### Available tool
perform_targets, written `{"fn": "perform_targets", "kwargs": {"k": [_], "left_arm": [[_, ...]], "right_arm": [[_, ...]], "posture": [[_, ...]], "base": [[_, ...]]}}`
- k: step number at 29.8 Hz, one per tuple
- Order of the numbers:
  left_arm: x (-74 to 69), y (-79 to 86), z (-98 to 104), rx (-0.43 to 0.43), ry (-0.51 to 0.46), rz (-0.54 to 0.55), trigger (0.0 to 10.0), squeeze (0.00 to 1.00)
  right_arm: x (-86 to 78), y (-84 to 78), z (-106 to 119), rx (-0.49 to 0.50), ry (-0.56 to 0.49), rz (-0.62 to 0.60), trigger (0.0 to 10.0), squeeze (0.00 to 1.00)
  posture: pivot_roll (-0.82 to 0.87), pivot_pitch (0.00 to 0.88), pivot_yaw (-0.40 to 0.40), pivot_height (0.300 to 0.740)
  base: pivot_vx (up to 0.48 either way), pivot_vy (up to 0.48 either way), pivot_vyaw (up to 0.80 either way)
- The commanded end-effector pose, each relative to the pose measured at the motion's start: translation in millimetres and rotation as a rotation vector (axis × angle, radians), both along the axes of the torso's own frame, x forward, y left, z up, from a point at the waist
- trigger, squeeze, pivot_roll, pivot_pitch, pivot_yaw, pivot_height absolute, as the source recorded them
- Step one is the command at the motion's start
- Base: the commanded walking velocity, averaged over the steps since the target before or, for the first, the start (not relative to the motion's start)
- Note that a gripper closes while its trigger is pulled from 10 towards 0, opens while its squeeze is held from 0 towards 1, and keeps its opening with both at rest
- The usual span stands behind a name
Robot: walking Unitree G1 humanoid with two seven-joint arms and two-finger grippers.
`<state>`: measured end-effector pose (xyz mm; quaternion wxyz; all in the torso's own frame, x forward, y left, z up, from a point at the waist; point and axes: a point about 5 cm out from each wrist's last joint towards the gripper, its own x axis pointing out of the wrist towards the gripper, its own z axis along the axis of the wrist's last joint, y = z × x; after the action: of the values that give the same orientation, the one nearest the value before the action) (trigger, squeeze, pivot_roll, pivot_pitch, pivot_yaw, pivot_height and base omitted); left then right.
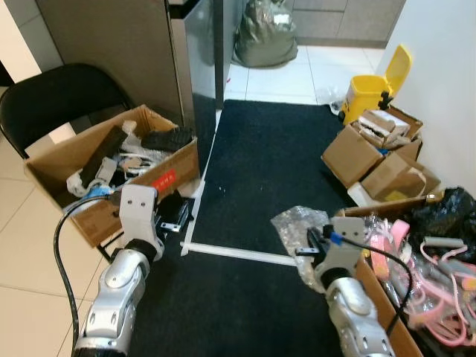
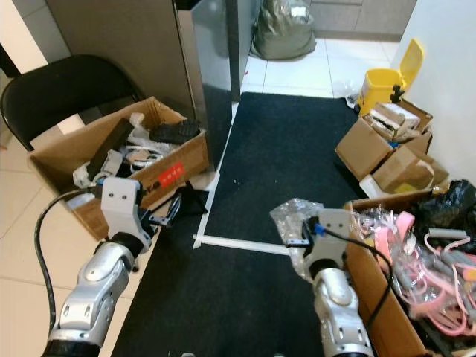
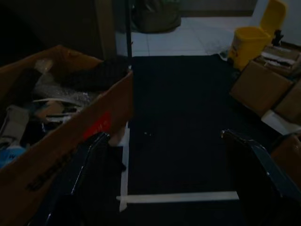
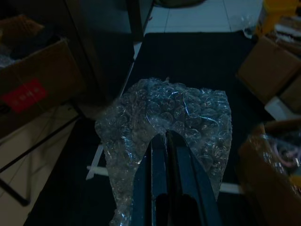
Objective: Picking trash to rubbish bin
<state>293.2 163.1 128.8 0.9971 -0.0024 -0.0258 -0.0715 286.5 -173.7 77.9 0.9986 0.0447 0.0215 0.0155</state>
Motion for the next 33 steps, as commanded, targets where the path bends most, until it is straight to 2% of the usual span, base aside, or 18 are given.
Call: {"fn": "perform_targets", "kwargs": {"k": [1, 27, 33], "left_arm": [[-3.0, 5.6, -6.7, 0.012, 0.028, 0.014, 10.0, 0.00], [-4.0, 5.5, -6.0, 0.019, 0.024, 0.005, 10.0, 0.00], [-4.1, 5.3, -5.8, 0.021, 0.025, 0.002, 10.0, 0.00]], "right_arm": [[-1.5, 5.9, -3.6, 0.000, 0.013, 0.013, 10.0, 0.00], [0.2, 7.9, -4.5, -0.053, 0.012, 0.026, 10.0, 0.00], [1.1, 8.6, -4.0, -0.059, 0.009, 0.026, 10.0, 0.00]], "posture": [[0.04, 0.130, 0.025, 0.740], [0.05, 0.102, 0.024, 0.740], [0.05, 0.100, 0.025, 0.740]], "base": [[0.307, 0.000, 0.00], [0.305, 0.000, 0.00], [0.306, 0.000, 0.48]]}}
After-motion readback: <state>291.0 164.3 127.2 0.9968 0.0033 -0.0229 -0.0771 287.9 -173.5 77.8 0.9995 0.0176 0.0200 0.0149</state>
